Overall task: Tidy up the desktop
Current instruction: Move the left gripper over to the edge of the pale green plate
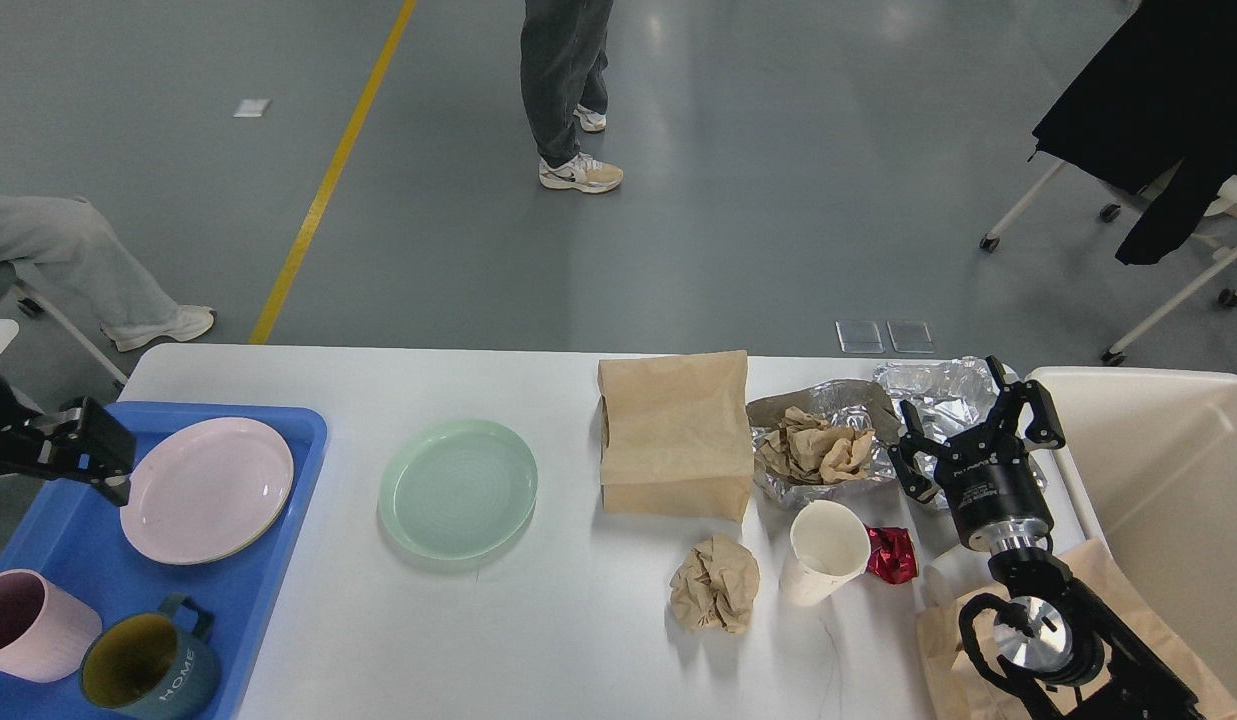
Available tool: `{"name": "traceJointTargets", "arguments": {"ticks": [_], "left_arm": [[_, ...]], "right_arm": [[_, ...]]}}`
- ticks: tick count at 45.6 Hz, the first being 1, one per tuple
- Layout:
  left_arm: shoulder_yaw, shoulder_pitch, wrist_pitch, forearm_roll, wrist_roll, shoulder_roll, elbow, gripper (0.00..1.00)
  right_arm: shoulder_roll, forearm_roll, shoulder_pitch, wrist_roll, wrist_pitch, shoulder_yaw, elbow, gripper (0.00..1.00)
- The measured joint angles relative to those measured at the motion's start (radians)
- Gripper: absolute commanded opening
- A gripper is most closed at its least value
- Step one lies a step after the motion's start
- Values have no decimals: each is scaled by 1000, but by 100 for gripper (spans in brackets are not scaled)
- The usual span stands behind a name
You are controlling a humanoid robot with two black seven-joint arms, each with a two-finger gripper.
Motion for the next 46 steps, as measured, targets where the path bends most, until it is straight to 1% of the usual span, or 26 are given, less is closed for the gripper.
{"name": "traceJointTargets", "arguments": {"ticks": [5, 10, 12, 13, 14, 18, 22, 30, 39, 46], "left_arm": [[-1, -101, -29, -131, -3, -174, -50, 93], [-29, -195, -90, -247, -8, -344, -80, 93], [-42, -235, -122, -284, -20, -401, -86, 93], [-52, -271, -158, -315, -39, -447, -87, 93], [-55, -282, -170, -324, -46, -459, -86, 93], [-83, -294, -198, -340, -60, -485, -76, 93], [-107, -290, -205, -344, -63, -495, -69, 93], [-117, -273, -197, -345, -64, -504, -61, 93], [-117, -196, -184, -345, -60, -505, -13, 93], [-117, -178, -183, -346, -55, -506, 7, 93]], "right_arm": [[0, 0, 0, 0, 0, 0, 0, 100], [0, 0, 0, 0, 0, 0, -1, 100], [0, 0, 0, 0, 0, 0, -1, 100], [0, 0, 0, 0, 0, 0, -1, 100], [0, 0, 0, 0, 0, 0, -1, 100], [0, 0, 0, 0, 0, 0, -1, 100], [0, 0, 0, 0, 0, 0, -1, 100], [0, 0, 0, 0, 0, 0, -1, 100], [0, 0, 0, 0, 0, 0, -1, 100], [0, 0, 0, 0, 0, 0, -1, 100]]}}
